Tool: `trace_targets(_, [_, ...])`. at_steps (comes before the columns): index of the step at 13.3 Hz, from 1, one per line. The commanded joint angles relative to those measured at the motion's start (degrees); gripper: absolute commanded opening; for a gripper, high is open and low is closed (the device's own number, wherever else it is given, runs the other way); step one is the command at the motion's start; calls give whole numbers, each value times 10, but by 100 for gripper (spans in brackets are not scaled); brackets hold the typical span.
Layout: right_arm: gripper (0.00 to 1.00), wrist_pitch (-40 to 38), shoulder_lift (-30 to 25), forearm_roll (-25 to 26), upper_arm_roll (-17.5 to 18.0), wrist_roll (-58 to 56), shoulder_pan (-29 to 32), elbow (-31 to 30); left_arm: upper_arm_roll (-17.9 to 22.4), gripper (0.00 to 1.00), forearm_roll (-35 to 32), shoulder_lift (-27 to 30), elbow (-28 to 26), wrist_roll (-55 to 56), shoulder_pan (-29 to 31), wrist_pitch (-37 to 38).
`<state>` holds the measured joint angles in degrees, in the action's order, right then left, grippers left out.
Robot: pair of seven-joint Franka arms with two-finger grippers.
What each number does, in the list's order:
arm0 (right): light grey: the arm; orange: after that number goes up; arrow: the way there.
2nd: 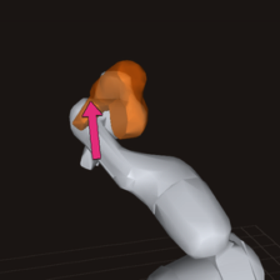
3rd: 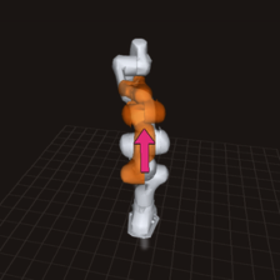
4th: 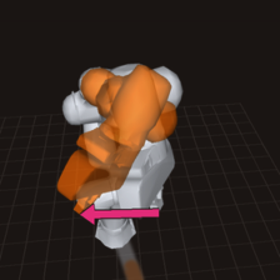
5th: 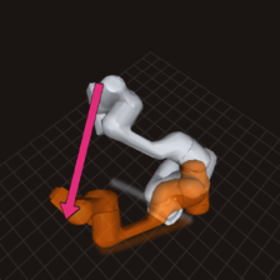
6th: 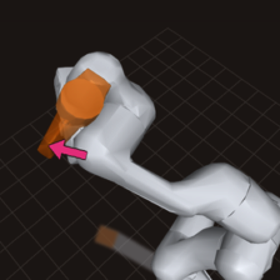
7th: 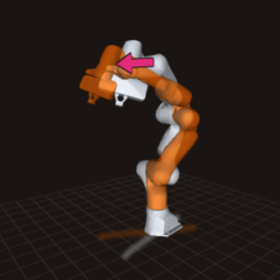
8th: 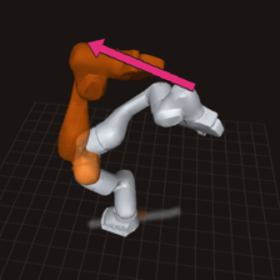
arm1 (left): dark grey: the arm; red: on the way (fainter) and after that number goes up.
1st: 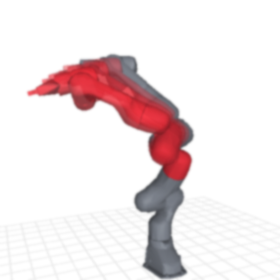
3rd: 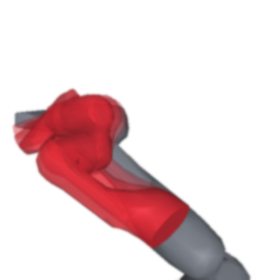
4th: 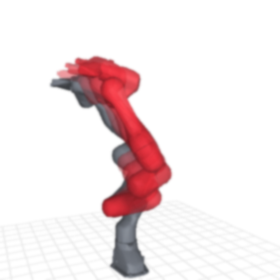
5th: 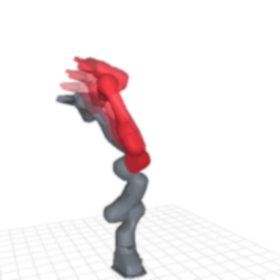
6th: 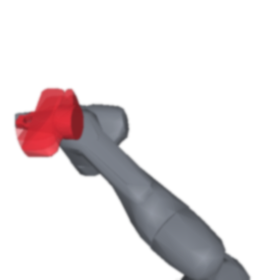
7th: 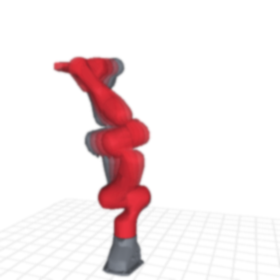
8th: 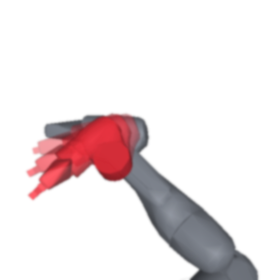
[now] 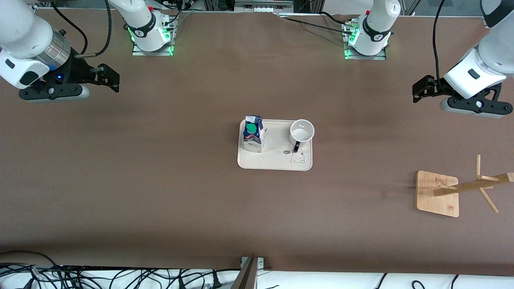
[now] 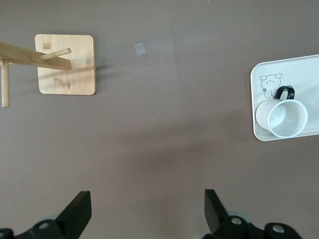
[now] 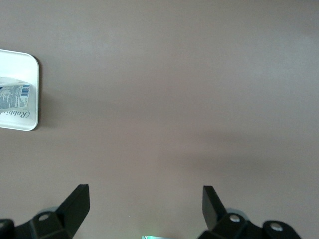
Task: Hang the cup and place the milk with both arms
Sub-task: 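Reach the right gripper toward the milk carton on the tray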
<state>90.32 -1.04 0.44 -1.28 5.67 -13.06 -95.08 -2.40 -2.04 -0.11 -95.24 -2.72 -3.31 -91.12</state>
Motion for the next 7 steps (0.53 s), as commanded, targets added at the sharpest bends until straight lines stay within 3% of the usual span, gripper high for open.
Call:
trace_targets(1, [100, 16, -2, -4, -4, -2, 0, 3, -1, 100, 0, -7, 19, -12, 1, 15])
trace_targets(7, [100, 28, 0, -3, -4, -3, 0, 11, -1, 100, 0, -7, 19, -12, 0, 15])
